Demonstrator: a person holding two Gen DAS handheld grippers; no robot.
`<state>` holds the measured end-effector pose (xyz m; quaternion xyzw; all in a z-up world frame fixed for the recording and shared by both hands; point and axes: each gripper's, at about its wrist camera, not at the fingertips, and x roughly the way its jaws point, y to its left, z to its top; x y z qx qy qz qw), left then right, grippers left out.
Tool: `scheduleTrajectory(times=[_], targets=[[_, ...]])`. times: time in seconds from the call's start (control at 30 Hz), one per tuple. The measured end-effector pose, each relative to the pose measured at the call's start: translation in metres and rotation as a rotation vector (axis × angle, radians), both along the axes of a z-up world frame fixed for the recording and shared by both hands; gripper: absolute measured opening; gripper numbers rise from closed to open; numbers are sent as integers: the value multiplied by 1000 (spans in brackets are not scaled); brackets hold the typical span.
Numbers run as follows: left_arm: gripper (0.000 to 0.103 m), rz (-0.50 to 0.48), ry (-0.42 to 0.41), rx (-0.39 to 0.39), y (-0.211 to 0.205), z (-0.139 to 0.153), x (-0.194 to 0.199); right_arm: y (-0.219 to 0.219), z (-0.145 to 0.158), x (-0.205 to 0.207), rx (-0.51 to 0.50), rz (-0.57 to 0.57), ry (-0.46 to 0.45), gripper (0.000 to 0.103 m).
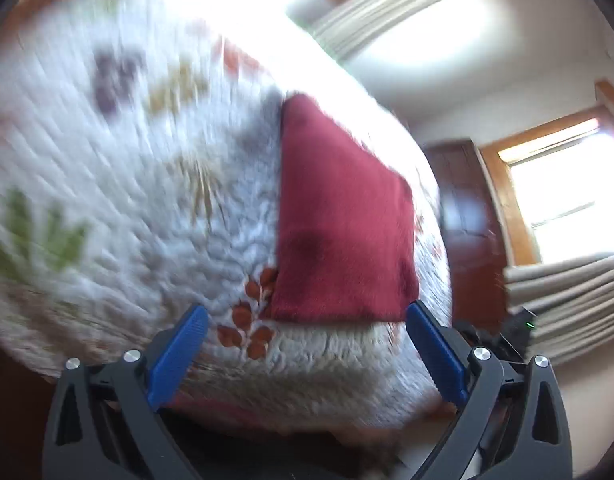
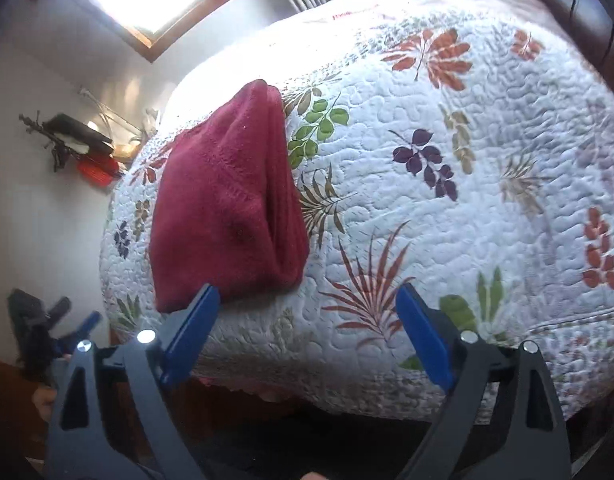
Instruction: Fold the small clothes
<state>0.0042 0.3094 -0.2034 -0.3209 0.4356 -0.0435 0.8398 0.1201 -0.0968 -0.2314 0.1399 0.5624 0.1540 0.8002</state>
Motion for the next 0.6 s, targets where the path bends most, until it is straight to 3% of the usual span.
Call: scheduleTrajectory(times=[0.1, 0.17, 0.23, 0.27, 0.33, 0.4, 0.47, 0.6], targets=[[99, -25, -66, 207, -36, 57, -15, 7, 36, -23, -146, 32, -113, 91], [99, -51, -73, 313, -62, 93, -24, 12, 71, -45, -212, 32, -237, 92], [99, -84, -89, 325, -83, 125, -34, 16, 111, -71, -281, -1, -392, 96], [99, -104, -105, 320, -93, 140, -41, 19, 132, -85, -284, 0, -451, 101], [99, -134, -134, 333, -110, 164, -55, 20, 162, -107, -241, 9, -518, 100], [99, -146, -145, 362, -126, 177, -71, 17, 181, -124, -196, 9, -543, 100], [99, -122, -119, 383, -135, 181, -82, 19, 188, -130, -243, 2, -499, 100], [99, -96, -72, 303, -137, 179, -95, 24, 198, -153, -324, 7, -458, 100]])
